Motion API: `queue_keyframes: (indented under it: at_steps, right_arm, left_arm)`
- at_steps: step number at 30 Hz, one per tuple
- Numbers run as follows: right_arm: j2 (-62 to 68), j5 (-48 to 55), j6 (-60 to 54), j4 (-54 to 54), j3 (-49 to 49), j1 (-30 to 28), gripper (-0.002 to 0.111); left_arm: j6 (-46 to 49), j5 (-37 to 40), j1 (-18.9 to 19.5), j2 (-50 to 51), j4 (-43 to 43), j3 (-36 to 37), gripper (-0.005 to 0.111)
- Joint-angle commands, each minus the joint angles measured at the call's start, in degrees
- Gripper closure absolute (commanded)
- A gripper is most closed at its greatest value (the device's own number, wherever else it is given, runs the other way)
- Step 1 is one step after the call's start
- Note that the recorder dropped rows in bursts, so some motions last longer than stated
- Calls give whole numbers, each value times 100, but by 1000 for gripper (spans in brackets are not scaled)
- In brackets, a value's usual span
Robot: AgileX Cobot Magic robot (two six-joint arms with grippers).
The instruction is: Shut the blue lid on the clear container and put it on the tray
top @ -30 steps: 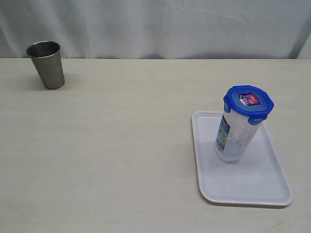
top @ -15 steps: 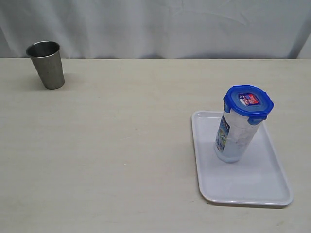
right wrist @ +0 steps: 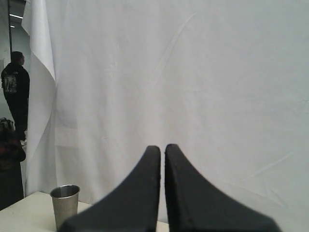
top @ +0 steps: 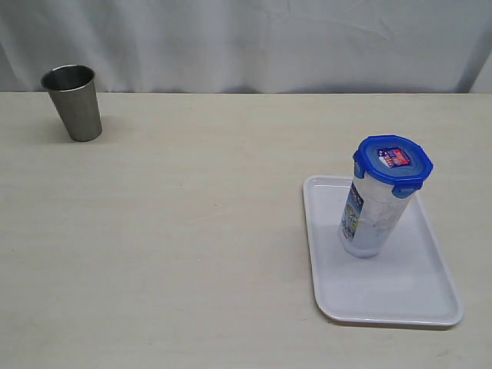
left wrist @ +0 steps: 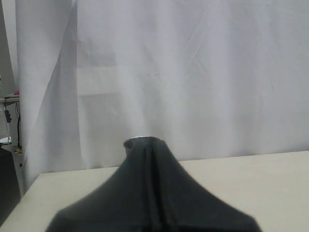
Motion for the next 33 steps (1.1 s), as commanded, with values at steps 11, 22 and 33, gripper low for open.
queue_keyframes:
  at_steps: [11, 22, 33]
  right_arm:
    - [-25, -9, 9, 4, 34, -41, 104]
    - [-25, 1, 9, 4, 34, -41, 104]
    - [-25, 1, 9, 4, 34, -41, 104]
  left_arm:
    - [3, 973, 23, -17, 29, 15, 107]
    - [3, 2014, 23, -17, 5, 15, 107]
    - [3, 2014, 23, -17, 5, 15, 107]
